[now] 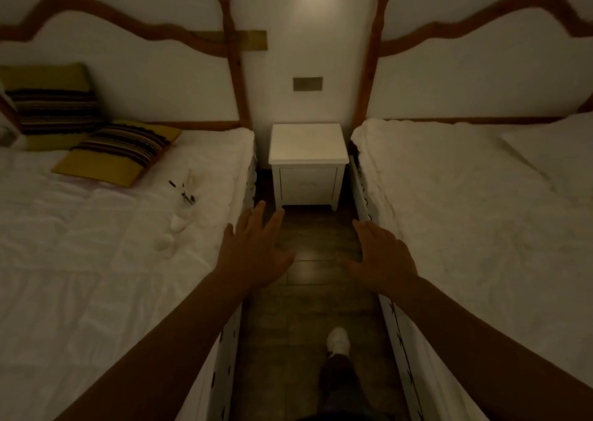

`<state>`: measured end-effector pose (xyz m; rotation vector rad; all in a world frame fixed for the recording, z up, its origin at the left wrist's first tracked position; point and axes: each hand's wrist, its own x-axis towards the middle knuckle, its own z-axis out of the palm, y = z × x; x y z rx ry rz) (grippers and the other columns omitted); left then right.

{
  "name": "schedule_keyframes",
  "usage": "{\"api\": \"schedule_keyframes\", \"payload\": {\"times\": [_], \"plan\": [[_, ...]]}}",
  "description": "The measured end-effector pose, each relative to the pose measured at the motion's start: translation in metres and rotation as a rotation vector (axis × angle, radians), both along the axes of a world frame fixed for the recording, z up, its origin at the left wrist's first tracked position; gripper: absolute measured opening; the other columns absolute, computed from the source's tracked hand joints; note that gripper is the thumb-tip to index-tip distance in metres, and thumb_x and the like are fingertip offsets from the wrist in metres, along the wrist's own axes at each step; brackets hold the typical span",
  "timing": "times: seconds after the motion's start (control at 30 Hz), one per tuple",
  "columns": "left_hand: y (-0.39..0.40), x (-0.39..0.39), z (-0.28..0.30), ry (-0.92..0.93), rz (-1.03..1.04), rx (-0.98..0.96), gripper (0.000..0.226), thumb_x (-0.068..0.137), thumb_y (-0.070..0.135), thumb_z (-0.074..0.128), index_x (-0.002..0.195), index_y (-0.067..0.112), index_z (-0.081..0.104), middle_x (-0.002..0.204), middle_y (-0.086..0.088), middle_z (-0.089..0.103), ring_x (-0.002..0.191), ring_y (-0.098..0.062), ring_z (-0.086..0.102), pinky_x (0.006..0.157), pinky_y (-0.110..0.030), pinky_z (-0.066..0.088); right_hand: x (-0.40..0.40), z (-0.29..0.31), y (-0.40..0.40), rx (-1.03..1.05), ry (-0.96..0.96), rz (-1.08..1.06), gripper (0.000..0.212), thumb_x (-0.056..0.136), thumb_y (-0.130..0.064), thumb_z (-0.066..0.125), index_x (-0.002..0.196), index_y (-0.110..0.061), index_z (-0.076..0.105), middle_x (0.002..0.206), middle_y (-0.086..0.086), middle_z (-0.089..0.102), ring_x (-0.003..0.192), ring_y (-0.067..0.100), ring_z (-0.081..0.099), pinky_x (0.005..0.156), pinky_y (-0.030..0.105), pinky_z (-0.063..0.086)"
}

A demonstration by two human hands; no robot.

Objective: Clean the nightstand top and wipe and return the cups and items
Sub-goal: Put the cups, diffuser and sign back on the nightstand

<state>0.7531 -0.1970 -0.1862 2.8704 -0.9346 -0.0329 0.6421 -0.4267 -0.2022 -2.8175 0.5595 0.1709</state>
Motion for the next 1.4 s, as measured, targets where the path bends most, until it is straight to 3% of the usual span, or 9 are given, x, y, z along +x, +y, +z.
{"api": "schedule_keyframes", "payload": {"times": [0.2, 0.37, 0.53, 0.97, 1.17, 1.4], "plan": [[-0.041, 0.098, -0.016, 0.006, 0.079, 0.04, 0.091, 0.081, 0.077, 0.037, 0.15, 0.034, -0.004, 0.162, -0.008, 0.0, 0.147, -0.034, 0.004, 0.113, -0.059, 0.016, 0.117, -0.016, -0.055, 0.065, 0.008, 0.042, 0.095, 0.079, -0.072, 0.05, 0.152, -0.029, 0.007, 0.161, 0.002, 0.009, 0.145, 0.028, 0.014, 0.115, 0.052, 0.019], [-0.062, 0.166, -0.014, 0.032, 0.206, 0.02, 0.093, 0.079, 0.077, 0.039, 0.15, 0.034, -0.003, 0.162, -0.007, 0.0, 0.148, -0.033, 0.004, 0.114, -0.058, 0.017, 0.218, -0.008, -0.09, 0.042, 0.013, 0.161, 0.093, 0.079, -0.071, 0.049, 0.151, -0.024, 0.012, 0.159, 0.004, 0.017, 0.143, 0.028, 0.021, 0.113, 0.052, 0.025], [-0.053, 0.217, -0.016, 0.049, 0.324, 0.019, 0.094, 0.073, 0.081, 0.019, 0.15, 0.033, -0.003, 0.162, -0.008, 0.002, 0.148, -0.034, 0.006, 0.113, -0.057, 0.018, 0.31, -0.002, -0.092, 0.004, 0.009, 0.283, 0.092, 0.079, -0.072, 0.049, 0.151, -0.027, 0.013, 0.159, 0.005, 0.017, 0.142, 0.029, 0.022, 0.115, 0.05, 0.024], [0.073, 0.318, -0.065, 0.149, 0.788, 0.003, 0.089, 0.081, 0.077, 0.034, 0.151, 0.033, 0.002, 0.162, -0.006, 0.003, 0.147, -0.031, 0.008, 0.115, -0.055, 0.02, 0.505, -0.043, 0.05, -0.009, 0.143, 0.739, 0.094, 0.08, -0.068, 0.052, 0.152, -0.028, 0.005, 0.161, 0.004, 0.008, 0.144, 0.031, 0.016, 0.115, 0.048, 0.023], [0.119, 0.319, -0.067, 0.147, 0.984, -0.005, 0.088, 0.08, 0.076, 0.035, 0.151, 0.032, 0.005, 0.162, -0.008, 0.007, 0.147, -0.032, 0.011, 0.113, -0.055, 0.022, 0.55, -0.059, 0.106, -0.072, 0.179, 0.951, 0.093, 0.08, -0.067, 0.053, 0.151, -0.028, 0.007, 0.16, 0.005, 0.011, 0.142, 0.031, 0.018, 0.112, 0.048, 0.026], [0.149, 0.281, -0.089, 0.292, 1.323, -0.046, 0.089, 0.082, 0.074, 0.041, 0.152, 0.03, 0.007, 0.162, -0.009, 0.006, 0.147, -0.033, 0.01, 0.114, -0.054, 0.025, 0.593, -0.087, 0.175, -0.12, 0.241, 1.272, 0.093, 0.079, -0.066, 0.054, 0.151, -0.027, 0.01, 0.159, 0.005, 0.015, 0.141, 0.03, 0.023, 0.109, 0.045, 0.031]]}}
